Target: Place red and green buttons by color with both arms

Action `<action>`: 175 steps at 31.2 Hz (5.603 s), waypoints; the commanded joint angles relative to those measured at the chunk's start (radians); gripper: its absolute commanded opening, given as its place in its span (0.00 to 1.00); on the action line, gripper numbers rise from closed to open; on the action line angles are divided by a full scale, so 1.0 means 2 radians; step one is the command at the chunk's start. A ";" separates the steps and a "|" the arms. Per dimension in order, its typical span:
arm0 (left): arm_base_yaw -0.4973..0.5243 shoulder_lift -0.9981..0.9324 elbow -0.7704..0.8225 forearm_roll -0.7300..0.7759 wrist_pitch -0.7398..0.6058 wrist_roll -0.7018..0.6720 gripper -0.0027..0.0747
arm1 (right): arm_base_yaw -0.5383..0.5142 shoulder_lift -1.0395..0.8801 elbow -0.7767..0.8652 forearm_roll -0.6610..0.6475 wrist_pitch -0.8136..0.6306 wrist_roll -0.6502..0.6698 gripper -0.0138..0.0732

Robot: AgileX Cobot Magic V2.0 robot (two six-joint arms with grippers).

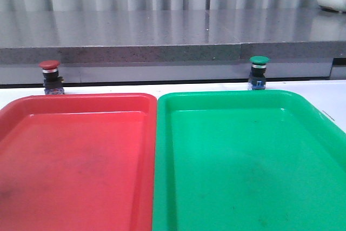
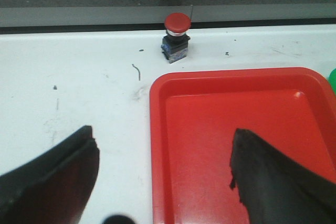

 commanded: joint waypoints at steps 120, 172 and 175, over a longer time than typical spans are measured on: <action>-0.100 0.195 -0.195 -0.020 0.057 0.011 0.46 | -0.002 0.000 -0.015 -0.007 -0.033 -0.005 0.84; -0.180 0.291 -0.038 -0.054 -0.146 0.011 0.62 | -0.002 0.000 -0.015 -0.007 -0.033 -0.005 0.84; -0.180 0.290 -0.038 -0.054 -0.143 0.011 0.71 | -0.002 0.000 -0.015 -0.007 -0.033 -0.005 0.84</action>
